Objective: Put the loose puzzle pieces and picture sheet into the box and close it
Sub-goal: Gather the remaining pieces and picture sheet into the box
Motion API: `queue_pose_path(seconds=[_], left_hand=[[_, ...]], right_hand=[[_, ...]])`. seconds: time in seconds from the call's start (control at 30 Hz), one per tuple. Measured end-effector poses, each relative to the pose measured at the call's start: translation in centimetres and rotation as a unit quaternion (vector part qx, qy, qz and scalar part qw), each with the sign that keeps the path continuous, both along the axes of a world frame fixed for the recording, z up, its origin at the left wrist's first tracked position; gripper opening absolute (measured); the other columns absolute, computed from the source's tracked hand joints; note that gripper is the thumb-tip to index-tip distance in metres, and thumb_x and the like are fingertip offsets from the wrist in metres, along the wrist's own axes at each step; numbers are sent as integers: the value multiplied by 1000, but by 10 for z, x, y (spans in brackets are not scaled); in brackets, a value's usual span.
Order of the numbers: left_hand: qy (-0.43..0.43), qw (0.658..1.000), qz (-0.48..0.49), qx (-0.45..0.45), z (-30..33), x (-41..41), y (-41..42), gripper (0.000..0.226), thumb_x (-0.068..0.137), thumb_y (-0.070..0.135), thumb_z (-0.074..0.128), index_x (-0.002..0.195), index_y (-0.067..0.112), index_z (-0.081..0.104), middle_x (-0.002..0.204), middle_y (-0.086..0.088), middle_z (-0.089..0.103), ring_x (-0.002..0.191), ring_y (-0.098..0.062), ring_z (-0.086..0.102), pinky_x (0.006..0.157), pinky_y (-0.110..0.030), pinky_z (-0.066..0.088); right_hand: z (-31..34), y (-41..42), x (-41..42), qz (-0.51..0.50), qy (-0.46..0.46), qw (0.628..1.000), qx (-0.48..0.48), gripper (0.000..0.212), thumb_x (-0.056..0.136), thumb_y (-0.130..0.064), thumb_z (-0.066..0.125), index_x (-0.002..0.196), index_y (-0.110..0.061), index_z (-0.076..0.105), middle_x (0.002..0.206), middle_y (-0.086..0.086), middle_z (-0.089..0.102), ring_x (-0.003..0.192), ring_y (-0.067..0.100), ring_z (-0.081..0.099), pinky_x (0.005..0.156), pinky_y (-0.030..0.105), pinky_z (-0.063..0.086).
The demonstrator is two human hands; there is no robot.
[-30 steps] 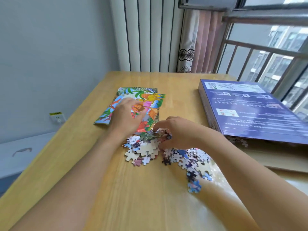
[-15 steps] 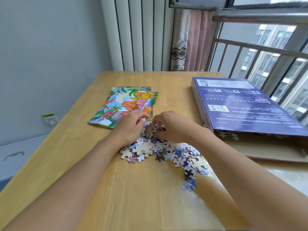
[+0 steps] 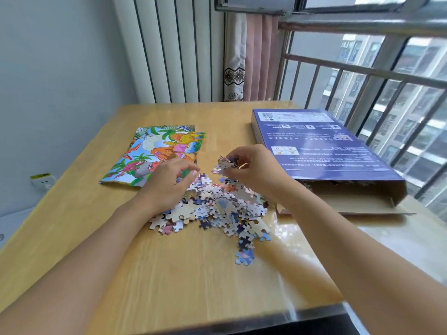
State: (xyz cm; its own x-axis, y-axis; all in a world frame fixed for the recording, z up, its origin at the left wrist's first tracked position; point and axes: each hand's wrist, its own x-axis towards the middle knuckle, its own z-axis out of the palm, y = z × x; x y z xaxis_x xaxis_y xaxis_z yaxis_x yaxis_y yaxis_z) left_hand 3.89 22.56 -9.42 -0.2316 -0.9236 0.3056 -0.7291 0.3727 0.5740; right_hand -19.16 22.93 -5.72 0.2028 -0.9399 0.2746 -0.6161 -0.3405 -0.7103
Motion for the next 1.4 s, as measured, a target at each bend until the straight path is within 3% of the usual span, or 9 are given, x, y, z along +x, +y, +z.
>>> queue_pose_path(seconds=[0.1, 0.23, 0.37, 0.5, 0.67, 0.8, 1.03, 1.2, 1.4], left_hand=[[14, 1000, -4, -21, 9, -13, 4, 22, 100, 31, 55, 115, 24, 70, 120, 7, 64, 113, -11, 56, 102, -42, 47], [39, 998, -39, -37, 28, -50, 11, 17, 98, 29, 59, 109, 24, 71, 116, 5, 67, 98, -16, 60, 86, -27, 48], [50, 991, -110, -58, 42, -99, 15, 15, 93, 32, 64, 105, 25, 72, 108, 9, 68, 102, -11, 61, 90, -35, 51], [88, 983, -137, -87, 43, -147, 20, 16, 90, 30, 68, 104, 24, 72, 104, 12, 69, 98, -1, 61, 85, -28, 51], [89, 976, -149, -129, 19, -168, 37, 16, 85, 27, 73, 99, 22, 67, 106, 9, 65, 91, -15, 64, 85, -28, 48], [55, 968, -190, -155, 8, -164, 47, 18, 81, 25, 76, 96, 20, 67, 109, 7, 61, 110, -11, 55, 96, -23, 41], [-6, 969, -205, -139, 4, -161, 46, 29, 80, 38, 70, 104, 21, 72, 116, 7, 61, 116, -15, 51, 97, -37, 44], [-32, 967, -210, -141, 3, -158, 45, 22, 76, 40, 73, 90, 24, 72, 109, 7, 59, 111, -15, 51, 94, -41, 45], [-59, 966, -214, -130, 2, -156, 41, 11, 73, 40, 75, 77, 29, 75, 113, 7, 59, 113, -16, 50, 94, -45, 46]], right_hand=[[5, 12, -17, -10, -74, 997, 26, 16, 81, -19, 83, 93, -12, 76, 81, 11, 72, 58, 10, 52, 54, 25, 41], [9, 32, -48, -32, -109, 993, 35, 13, 81, -15, 84, 92, -11, 77, 79, 10, 73, 53, 1, 50, 52, 14, 39], [2, 46, -88, -53, -110, 992, 28, 10, 80, -11, 83, 85, -18, 78, 75, 4, 72, 61, 4, 58, 62, 22, 48], [-8, 59, -122, -91, -166, 981, 30, 14, 79, -4, 82, 91, -11, 78, 81, 7, 75, 61, 12, 65, 62, 27, 54], [-23, 67, -142, -135, -87, 987, -24, 16, 79, -6, 83, 90, -17, 81, 80, -4, 77, 73, 12, 72, 74, 35, 59], [-30, 71, -143, -150, 13, 988, -48, 24, 82, -6, 78, 102, -18, 80, 95, -5, 78, 85, 9, 72, 85, 35, 58], [-23, 79, -139, -150, 107, 982, -36, 36, 82, -19, 77, 118, -24, 74, 108, -11, 75, 99, 7, 68, 92, 32, 54], [-15, 91, -148, -94, 132, 986, -46, 4, 82, -23, 76, 84, -24, 79, 80, -11, 72, 74, 7, 64, 73, 34, 55], [-20, 92, -147, -11, 229, 973, -5, 36, 96, -49, 51, 107, -26, 76, 106, -12, 71, 97, 10, 64, 85, 37, 52]])
